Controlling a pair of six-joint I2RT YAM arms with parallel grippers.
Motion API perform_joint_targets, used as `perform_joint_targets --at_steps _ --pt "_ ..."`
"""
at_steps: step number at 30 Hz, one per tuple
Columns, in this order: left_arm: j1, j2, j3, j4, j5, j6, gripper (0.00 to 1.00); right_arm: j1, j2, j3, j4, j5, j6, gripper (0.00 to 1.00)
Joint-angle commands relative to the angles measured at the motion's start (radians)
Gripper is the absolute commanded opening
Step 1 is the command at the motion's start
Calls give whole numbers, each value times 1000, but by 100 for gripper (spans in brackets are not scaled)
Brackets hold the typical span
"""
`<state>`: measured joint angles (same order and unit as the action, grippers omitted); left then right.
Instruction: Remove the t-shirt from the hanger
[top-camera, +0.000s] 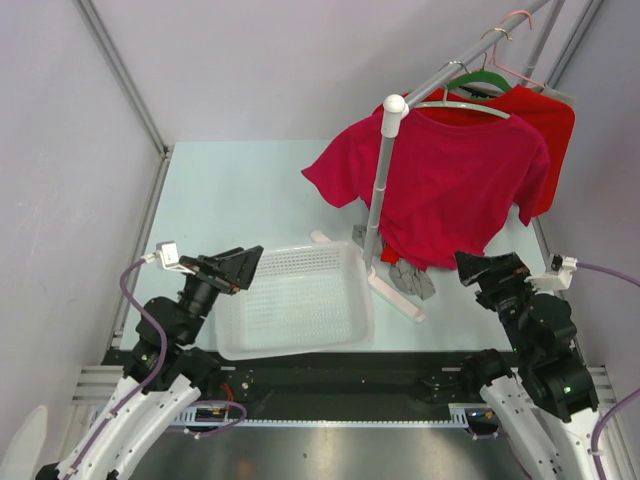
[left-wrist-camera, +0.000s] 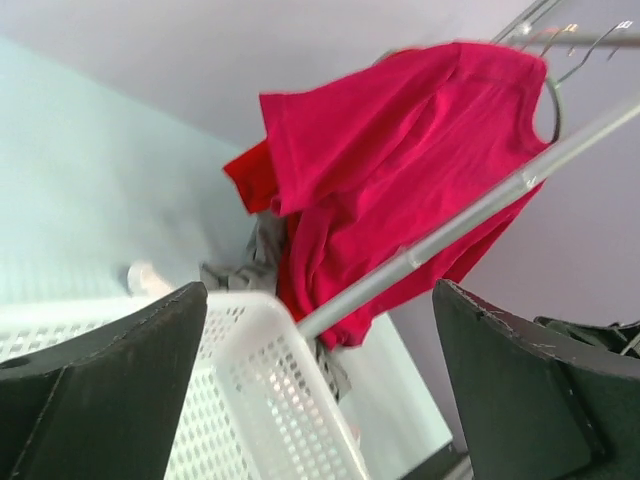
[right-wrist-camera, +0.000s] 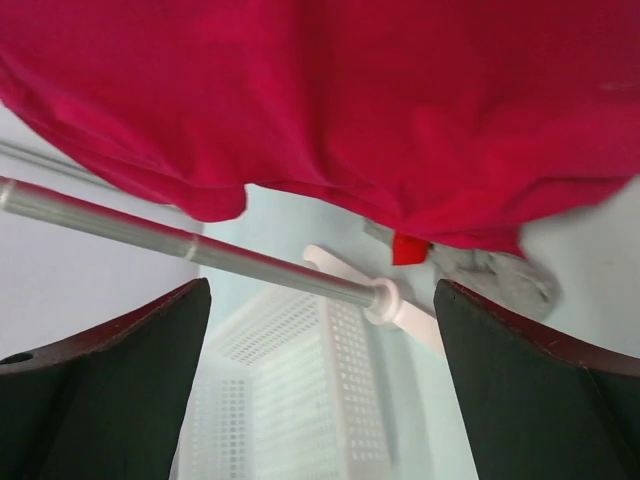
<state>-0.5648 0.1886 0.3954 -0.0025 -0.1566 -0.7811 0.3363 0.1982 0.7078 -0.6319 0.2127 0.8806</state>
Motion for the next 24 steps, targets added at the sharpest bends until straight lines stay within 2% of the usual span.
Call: perform_joint_targets --at_steps 1,3,4,8,12,17,20,24 --pt "6 29 106 -192 110 -11 100 -2 13 113 -166 79 -89 100" --pt "6 40 118 -189 149 22 100 -2 36 154 -207 82 -114 100" --pt "6 44 115 -177 214 22 100 0 64 192 -219 80 -141 100" --pt "6 100 91 -44 357 29 100 0 127 260 -212 41 -241 100" --pt "6 233 108 -5 480 26 100 0 222 334 -206 21 -307 100" --pt "2 374 118 65 644 6 100 1 384 503 -219 66 -417 100" --pt "-26 448 126 78 669 11 98 -2 503 635 -241 114 -466 100" --pt "-128 474 76 162 620 3 97 -9 648 795 -249 172 -552 100"
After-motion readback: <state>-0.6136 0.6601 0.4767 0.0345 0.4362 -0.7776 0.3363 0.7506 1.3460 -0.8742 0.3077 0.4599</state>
